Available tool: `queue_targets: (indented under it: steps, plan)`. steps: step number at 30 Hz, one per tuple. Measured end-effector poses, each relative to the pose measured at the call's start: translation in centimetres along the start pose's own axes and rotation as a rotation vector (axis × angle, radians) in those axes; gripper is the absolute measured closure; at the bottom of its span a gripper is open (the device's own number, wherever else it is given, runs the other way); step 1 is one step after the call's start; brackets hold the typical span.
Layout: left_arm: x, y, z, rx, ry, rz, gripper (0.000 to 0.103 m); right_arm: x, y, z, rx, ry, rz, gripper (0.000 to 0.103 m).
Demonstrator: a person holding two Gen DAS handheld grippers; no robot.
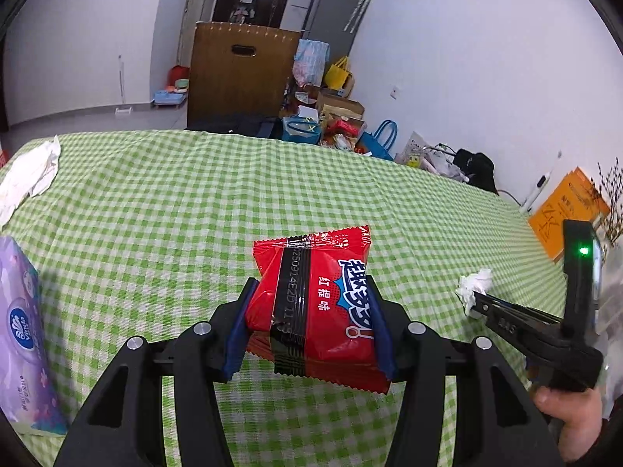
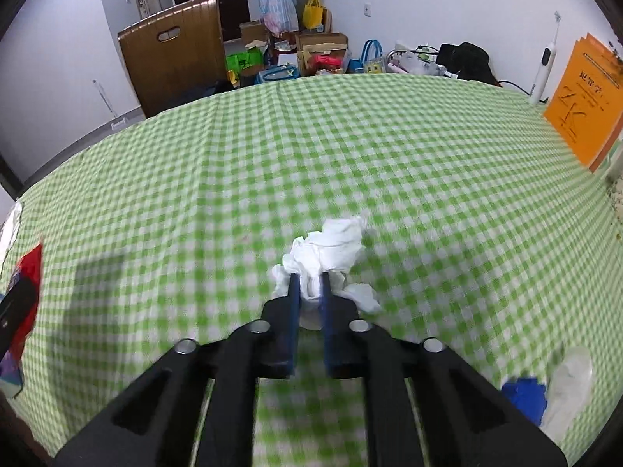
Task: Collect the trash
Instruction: 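Grasp the red snack packet with the left tool while the right tool grasps a white tissue, then carry the red packet and tissue over the cardboard box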
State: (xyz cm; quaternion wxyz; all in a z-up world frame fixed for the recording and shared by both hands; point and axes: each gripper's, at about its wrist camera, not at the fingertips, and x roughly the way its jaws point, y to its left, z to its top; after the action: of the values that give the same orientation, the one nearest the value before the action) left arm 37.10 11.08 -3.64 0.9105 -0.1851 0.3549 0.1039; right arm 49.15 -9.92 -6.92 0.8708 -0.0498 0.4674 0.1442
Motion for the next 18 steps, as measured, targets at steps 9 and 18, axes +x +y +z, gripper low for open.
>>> queue_targets:
  steps: [9, 18]
  plan:
    - [-0.4, -2.3, -0.6, 0.094, 0.01, -0.079, 0.053, -10.3, -2.0, -5.1, -0.019, -0.135, 0.017, 0.096]
    - [-2.9, -7.7, -1.5, 0.22, -0.005, -0.167, 0.053, -24.7, -11.9, -16.9, 0.126, -0.258, -0.109, 0.096]
